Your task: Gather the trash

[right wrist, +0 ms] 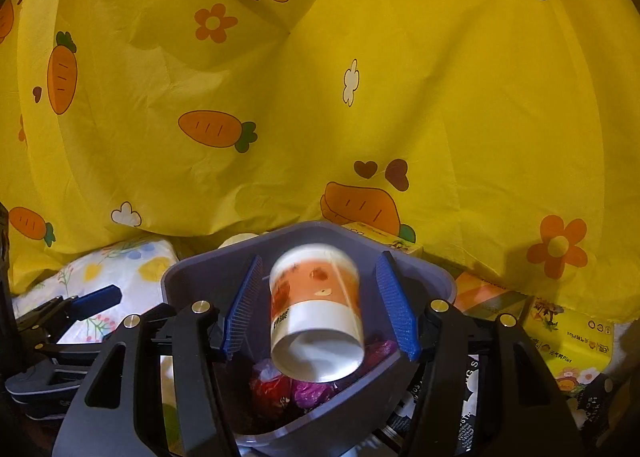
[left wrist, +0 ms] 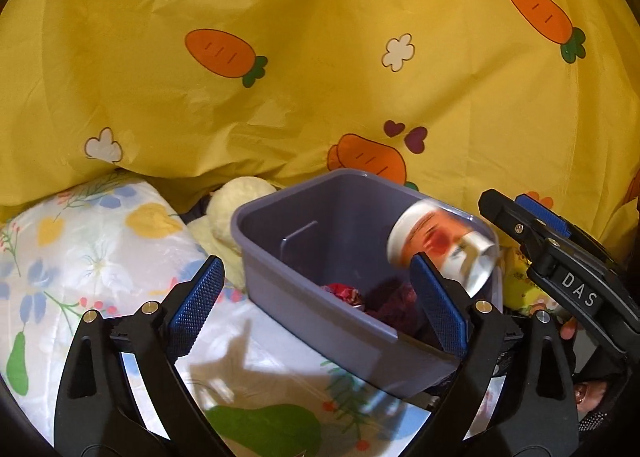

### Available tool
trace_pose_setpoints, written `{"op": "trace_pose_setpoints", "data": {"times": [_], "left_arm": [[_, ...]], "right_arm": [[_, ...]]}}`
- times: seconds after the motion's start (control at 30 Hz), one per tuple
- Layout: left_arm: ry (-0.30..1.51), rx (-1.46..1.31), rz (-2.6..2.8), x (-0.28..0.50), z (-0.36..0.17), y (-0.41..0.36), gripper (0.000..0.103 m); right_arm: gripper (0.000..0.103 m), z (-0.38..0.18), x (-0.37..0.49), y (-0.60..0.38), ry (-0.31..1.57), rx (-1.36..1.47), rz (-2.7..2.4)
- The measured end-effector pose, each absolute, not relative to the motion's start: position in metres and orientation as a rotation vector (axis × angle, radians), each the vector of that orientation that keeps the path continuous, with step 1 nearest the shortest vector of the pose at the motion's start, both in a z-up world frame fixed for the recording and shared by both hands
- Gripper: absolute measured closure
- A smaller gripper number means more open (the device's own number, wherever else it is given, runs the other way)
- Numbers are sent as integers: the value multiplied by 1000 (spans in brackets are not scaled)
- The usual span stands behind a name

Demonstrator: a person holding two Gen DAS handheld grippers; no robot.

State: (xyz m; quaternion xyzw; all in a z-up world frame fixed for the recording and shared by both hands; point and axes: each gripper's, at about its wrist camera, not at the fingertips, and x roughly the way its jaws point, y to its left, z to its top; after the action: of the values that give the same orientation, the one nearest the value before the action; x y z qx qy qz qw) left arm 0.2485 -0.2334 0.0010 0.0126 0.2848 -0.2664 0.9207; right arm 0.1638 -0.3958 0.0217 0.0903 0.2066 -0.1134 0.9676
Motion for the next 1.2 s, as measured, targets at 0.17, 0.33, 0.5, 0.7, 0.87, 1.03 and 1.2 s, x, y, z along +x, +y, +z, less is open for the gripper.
{"op": "trace_pose_setpoints", "data": {"times": [0.17, 0.33, 0.5, 0.7, 0.87, 1.03, 1.2], "left_arm": [[547, 41, -455, 235, 8, -210, 6], [517, 55, -369, 215, 12, -188, 6], [472, 38, -291, 187, 18, -160, 6], [451, 26, -213, 152, 22, -128, 6], [467, 28, -159, 123, 20, -104, 6], [484, -20, -142, 93, 17, -77, 6], [459, -21, -80, 66, 18, -60, 6]], "right_arm": [[24, 25, 159, -387, 399, 171, -233], [6, 31, 146, -365, 390, 116, -261], [5, 29, 132, -340, 395, 65, -259], [5, 30, 110, -313, 411, 89, -198], [5, 30, 88, -289, 417, 75, -178], [5, 29, 65, -266, 421, 62, -163], [5, 28, 44, -249, 423, 48, -145]]}}
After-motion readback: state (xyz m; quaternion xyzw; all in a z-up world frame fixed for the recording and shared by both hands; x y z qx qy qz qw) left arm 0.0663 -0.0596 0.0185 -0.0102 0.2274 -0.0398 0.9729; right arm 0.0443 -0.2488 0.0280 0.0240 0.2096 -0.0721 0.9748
